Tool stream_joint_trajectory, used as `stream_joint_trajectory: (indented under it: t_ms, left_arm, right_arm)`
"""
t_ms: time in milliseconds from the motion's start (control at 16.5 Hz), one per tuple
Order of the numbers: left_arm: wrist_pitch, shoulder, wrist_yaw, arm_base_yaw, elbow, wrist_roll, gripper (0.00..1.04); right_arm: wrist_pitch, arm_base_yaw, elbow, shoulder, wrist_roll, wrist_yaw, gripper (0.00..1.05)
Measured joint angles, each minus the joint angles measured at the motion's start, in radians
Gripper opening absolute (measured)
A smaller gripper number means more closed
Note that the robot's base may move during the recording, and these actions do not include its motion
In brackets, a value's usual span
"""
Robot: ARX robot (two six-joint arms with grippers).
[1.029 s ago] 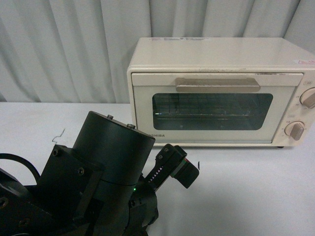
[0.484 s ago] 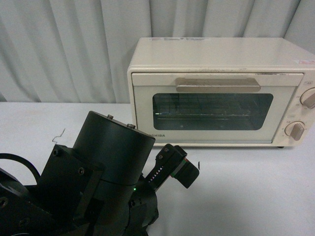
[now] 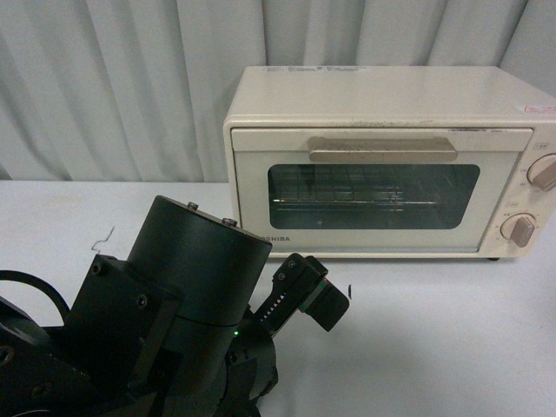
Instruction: Open oven
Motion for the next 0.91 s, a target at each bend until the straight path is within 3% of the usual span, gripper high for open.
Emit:
stream_joint_trajectory:
  t_ms: [182, 484, 908]
  left_arm:
    - [0.000, 0.000, 0.001, 0.000, 0.000, 0.000, 0.98]
    - [0.001, 0.000, 0.001, 0.000, 0.001, 0.000, 0.98]
    - [0.000, 0.000, 0.000, 0.000, 0.001, 0.000, 0.98]
  right_arm:
    - [0.219, -0.011, 0.205, 0.354, -0.190, -0.110, 0.98]
    - [0.208, 0.059, 0.463, 0.642, -0.583, -0.366, 0.97]
    - [0.134, 0.060, 0.522, 0.712, -1.047, -0.618, 0.29]
